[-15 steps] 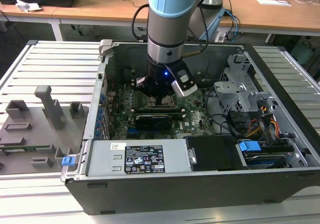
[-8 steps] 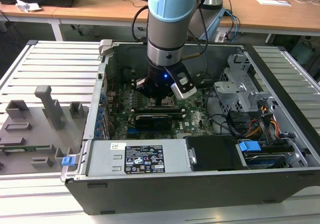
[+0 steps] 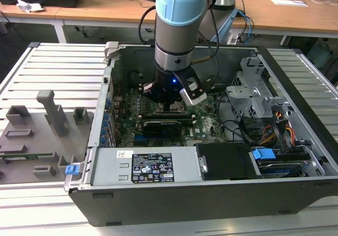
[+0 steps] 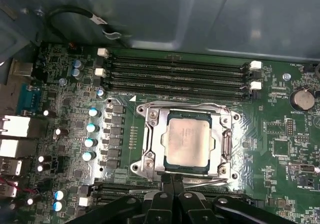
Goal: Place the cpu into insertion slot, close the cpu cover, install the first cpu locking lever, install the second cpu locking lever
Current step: 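Install the second cpu locking lever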
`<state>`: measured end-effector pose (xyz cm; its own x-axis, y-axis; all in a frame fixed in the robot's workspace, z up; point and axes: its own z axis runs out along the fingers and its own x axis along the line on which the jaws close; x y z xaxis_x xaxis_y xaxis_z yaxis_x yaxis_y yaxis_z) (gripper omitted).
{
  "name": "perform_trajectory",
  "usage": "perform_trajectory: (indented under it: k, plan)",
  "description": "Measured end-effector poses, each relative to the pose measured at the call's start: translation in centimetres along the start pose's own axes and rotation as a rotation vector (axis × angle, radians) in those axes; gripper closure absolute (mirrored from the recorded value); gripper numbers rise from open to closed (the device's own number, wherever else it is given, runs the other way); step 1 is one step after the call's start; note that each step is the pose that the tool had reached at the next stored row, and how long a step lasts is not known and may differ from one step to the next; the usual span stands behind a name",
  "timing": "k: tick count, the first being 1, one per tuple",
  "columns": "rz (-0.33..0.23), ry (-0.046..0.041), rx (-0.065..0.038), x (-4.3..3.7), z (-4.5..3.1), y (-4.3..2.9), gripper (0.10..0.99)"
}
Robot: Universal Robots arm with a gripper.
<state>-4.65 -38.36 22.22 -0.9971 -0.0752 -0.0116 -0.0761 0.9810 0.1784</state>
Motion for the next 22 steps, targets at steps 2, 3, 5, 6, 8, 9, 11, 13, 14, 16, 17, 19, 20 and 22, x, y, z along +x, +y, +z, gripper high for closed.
perform_trajectory:
  k: [2,3,5,6,8,9,11,13,14,16,17,19,20,22]
  plan:
    - [0.000,-0.0009,-0.012,0.18,-0.05,-0.26,0.980]
    - [0.000,-0.0013,-0.018,0.28,-0.08,-0.40,0.980]
    - [0.000,-0.0020,-0.027,0.56,-0.11,-0.56,0.980]
    - [0.000,-0.0022,-0.029,0.64,-0.12,-0.62,0.980]
    - [-0.001,-0.0025,-0.036,0.84,-0.15,-0.89,0.980]
    - [-0.002,-0.0027,-0.040,0.94,-0.17,-1.02,0.980]
    - [-0.010,-0.0017,-0.050,1.28,-0.18,-1.20,0.980]
    - [-0.016,-0.0011,-0.056,1.58,-0.16,-1.22,0.980]
    - [-0.018,-0.0011,-0.063,1.71,-0.11,-1.27,0.980]
    - [-0.024,-0.0008,-0.074,1.88,0.10,-1.33,0.980]
    - [-0.028,-0.0006,-0.078,1.99,0.23,-1.34,0.980]
    - [-0.032,0.0003,-0.081,2.19,0.51,-1.38,0.980]
    - [-0.033,0.0005,-0.081,2.21,0.68,-1.41,0.980]
    - [-0.034,0.0008,-0.081,2.22,1.04,-1.48,0.980]
